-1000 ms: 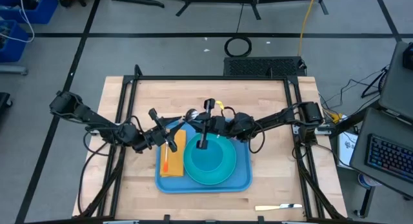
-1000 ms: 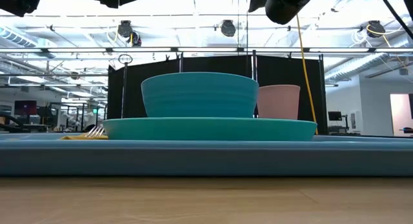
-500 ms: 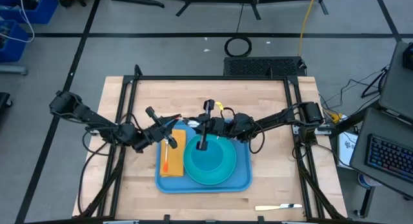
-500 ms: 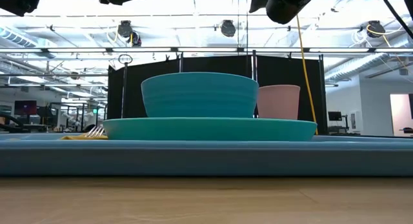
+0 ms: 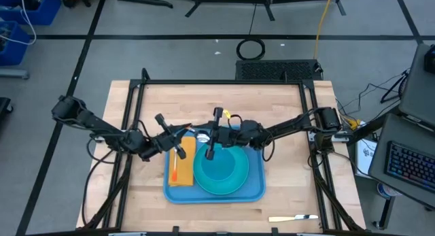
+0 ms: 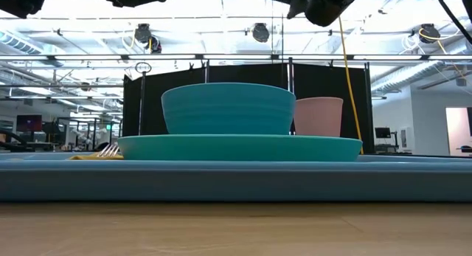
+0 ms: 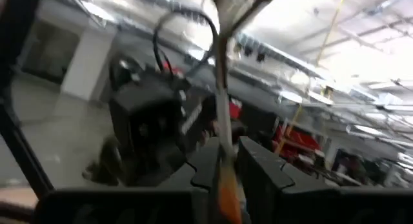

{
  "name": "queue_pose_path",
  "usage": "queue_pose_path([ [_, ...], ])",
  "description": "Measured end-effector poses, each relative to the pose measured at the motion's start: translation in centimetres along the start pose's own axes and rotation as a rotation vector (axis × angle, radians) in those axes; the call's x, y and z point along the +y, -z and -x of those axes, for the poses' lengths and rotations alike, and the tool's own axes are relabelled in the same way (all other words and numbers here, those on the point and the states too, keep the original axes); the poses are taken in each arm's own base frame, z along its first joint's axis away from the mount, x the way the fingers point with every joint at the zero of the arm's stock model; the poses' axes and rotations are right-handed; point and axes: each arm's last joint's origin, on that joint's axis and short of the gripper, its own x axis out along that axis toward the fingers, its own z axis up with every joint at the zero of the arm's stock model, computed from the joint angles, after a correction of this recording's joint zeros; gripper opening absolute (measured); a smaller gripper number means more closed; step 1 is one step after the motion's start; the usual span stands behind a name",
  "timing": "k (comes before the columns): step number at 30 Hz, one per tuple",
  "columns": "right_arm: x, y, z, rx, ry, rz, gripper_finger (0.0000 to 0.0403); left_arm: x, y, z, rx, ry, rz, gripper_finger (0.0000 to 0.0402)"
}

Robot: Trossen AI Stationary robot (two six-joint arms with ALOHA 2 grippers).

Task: Set up tray
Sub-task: Put the spoon on top of the yellow napkin beside the fork

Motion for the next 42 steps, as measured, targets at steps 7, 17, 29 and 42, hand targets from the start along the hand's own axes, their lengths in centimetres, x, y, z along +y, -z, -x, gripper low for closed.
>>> queue_pose_path([
  [7,-0.6,-0.9,0.1,0.059,0.026,0.022,0.0109,0.5,-0.2,0.2,0.010,-0.011,0.034,0.0006],
  [17,1.4,-2.9,1.0,0.260,0.068,0.290,0.0165,1.5,-0.4,0.5,0.048,-0.064,0.154,0.0006],
  [29,2.9,-4.7,2.4,0.510,0.327,0.506,0.0156,1.8,-0.8,1.6,0.019,0.072,0.555,0.0006],
  [42,2.5,-4.3,3.5,0.618,0.446,0.579,0.0155,-1.3,-0.4,5.1,0.201,0.209,0.902,0.0006],
])
